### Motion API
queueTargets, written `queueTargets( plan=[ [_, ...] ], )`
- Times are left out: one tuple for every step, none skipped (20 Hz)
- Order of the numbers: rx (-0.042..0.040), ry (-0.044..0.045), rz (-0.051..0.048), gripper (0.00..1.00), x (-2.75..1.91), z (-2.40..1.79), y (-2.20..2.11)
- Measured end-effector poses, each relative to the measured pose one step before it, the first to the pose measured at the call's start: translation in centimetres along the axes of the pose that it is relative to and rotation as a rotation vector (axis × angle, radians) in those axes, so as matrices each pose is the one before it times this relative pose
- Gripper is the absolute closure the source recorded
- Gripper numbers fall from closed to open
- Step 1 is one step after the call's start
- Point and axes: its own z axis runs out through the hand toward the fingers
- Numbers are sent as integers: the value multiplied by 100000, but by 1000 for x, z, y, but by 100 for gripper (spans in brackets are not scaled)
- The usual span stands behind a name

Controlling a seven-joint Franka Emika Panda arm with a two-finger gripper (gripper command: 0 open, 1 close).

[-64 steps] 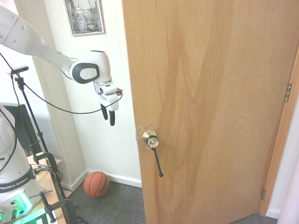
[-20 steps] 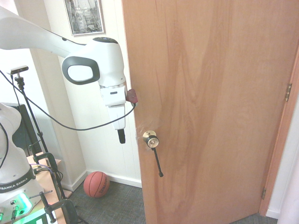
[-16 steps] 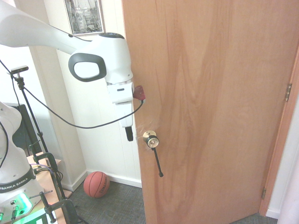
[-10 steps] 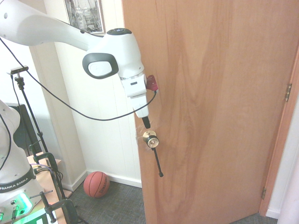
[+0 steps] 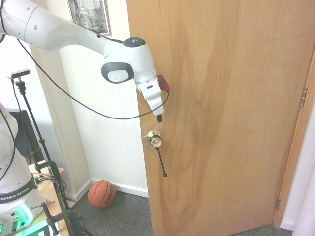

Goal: Close the door

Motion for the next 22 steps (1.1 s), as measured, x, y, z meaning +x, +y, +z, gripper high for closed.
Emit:
queueTargets(
  plan=[
    [240,-31,-3114,0,-1602,990,-1949],
    [-562,69,-2019,0,-1786,1058,-2285],
    [211,-1162,-2219,0,-1522,1396,-2594],
    [-321,-447,-2510,0,-1270,1625,-2209],
    [-1287,468,-1562,0,-1450,1598,-2354],
    [-542,-165,-913,0,-1618,1839,-2529],
    [-487,519,-1592,0,-1428,1478,-2101],
    [-457,1797,-880,0,-1526,884,-2249],
    [1210,715,-723,0,-1381,429,-2300],
    [1772,917,-1941,0,-1238,-216,-2146],
    [1092,2120,-1526,0,-1172,-836,-2131],
    [1452,1030,-1847,0,-510,-951,-1749],
    [1498,1165,-2264,0,-305,-760,-1238],
    [188,1248,-1606,0,-190,-414,-526],
    [-106,316,-653,0,306,3,199],
    [-1026,607,-1173,0,345,253,831],
    [-1823,366,-869,0,153,104,1019],
    [-1438,-354,-2005,0,572,-2,1380],
    [-1492,290,-2538,0,361,-206,1359],
    [-1550,580,-1179,0,-99,-525,1078],
    [-214,178,-1543,0,219,-590,1192],
    [378,966,-2240,0,178,-517,1279]
  ],
)
